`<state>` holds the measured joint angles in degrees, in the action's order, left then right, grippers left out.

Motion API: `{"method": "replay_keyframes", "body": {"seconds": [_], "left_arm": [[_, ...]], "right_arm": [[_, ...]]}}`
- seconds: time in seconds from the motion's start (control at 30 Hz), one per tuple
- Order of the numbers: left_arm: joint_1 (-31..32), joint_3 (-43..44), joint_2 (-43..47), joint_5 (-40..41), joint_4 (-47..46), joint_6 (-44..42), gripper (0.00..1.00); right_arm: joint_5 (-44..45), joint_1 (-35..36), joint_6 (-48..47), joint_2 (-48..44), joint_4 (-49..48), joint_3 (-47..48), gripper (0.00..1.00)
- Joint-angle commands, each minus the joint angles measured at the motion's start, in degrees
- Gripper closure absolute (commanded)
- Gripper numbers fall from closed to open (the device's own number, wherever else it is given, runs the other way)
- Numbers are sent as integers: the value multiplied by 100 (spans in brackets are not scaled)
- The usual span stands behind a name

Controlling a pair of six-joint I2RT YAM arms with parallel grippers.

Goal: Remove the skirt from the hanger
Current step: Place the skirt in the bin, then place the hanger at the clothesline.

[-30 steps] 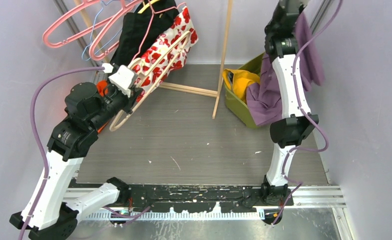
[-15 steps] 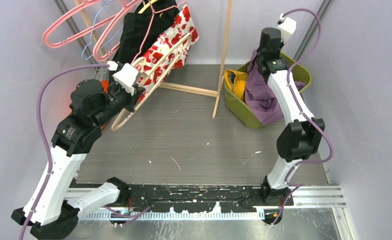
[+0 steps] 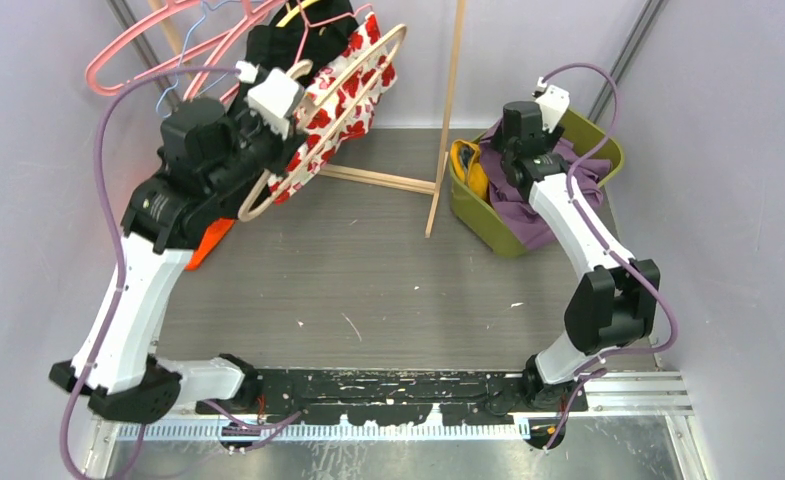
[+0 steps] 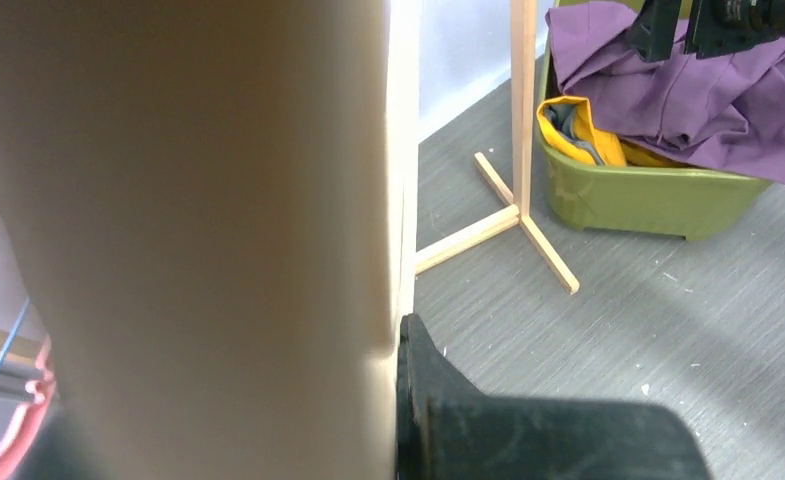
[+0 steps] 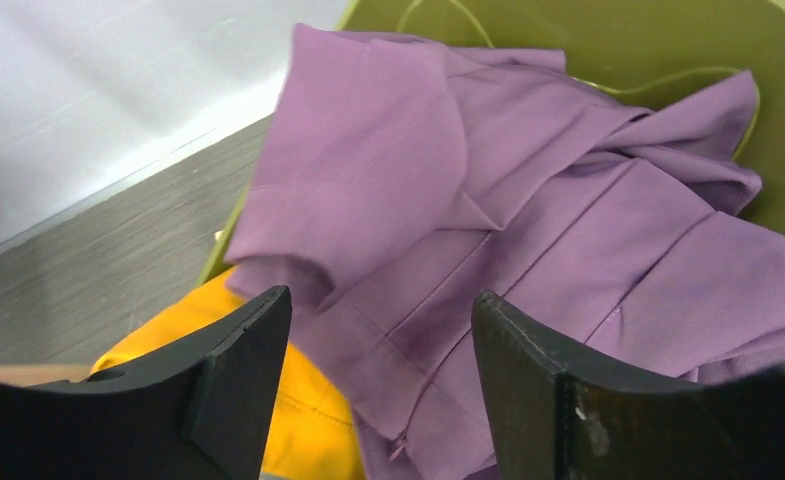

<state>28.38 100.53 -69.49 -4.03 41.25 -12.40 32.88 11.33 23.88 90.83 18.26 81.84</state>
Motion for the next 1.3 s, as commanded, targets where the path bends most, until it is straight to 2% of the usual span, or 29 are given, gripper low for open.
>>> {"method": "replay_keyframes", "body": {"seconds": [0.0,0.07,0.17,0.2,0.23,0.27,0.4,0.67,0.9,1.27], "left_arm": [[-34,1375,-888,-268,-163,-117,100],[-34,1962,-1356,-415,-112,-134,100],[-32,2307,-1882,-449,-114,-201,100],[-34,2405,-2111,-468,-69,-227,100],[-34,2473,-2253,-487,-57,-235,100],[-37,2521,-2393,-496,-79,-224,100],[-54,2931,-2896,-633,-168,-41,100],[-113,3568,-3351,-538,-261,13,100],[-127,4212,-3666,-573,-541,52,100],[-227,4701,-4257,-915,-908,502,100]], "right_arm": [[36,86,-455,-600,-527,539,28],[35,85,-516,-642,-547,808,28],[36,122,-647,-761,-722,954,27],[43,116,-682,-786,-775,957,24],[57,124,-686,-808,-799,957,12],[51,127,-697,-824,-810,959,8],[-20,124,-833,-867,-990,845,4],[60,132,-1052,-922,-1194,631,4],[-16,133,-901,-734,-1228,851,5],[-52,183,-803,-627,-1261,1091,7]]}}
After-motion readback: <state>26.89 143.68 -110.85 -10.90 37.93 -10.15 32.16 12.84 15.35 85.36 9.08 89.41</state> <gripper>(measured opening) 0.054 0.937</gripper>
